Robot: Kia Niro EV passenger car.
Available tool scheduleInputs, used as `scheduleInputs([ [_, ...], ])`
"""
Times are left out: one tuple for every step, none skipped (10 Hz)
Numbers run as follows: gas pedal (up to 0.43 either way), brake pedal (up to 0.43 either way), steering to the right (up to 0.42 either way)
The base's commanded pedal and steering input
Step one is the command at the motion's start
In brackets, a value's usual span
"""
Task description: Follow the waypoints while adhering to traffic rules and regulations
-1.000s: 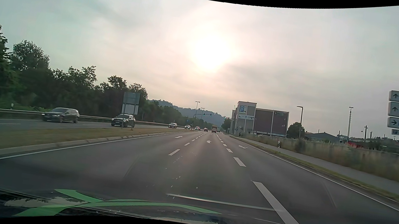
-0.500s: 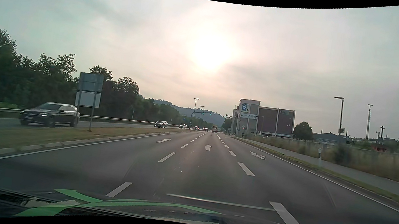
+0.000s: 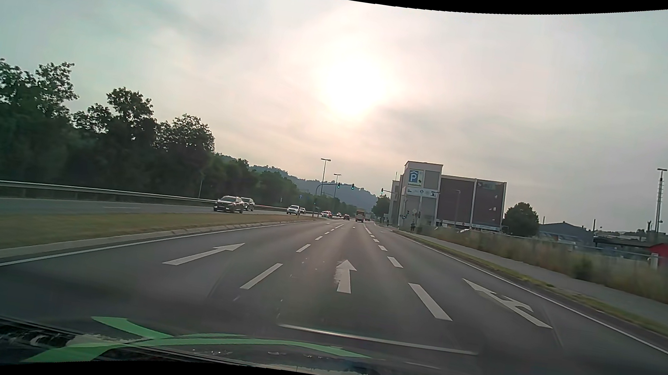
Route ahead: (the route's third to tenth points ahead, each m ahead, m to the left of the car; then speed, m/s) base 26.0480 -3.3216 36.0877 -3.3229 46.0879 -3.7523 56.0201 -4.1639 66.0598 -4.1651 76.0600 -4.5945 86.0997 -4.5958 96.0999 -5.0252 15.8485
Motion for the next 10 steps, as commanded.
scheduleInputs([
  [0.169, 0.0, -0.002],
  [0.169, 0.0, -0.003],
  [0.169, 0.0, -0.003],
  [0.169, 0.0, -0.003],
  [0.169, 0.0, -0.003],
  [0.169, 0.0, -0.003],
  [0.169, 0.0, -0.003],
  [0.169, 0.0, -0.003],
  [0.169, 0.0, -0.003],
  [0.169, 0.0, -0.003],
])
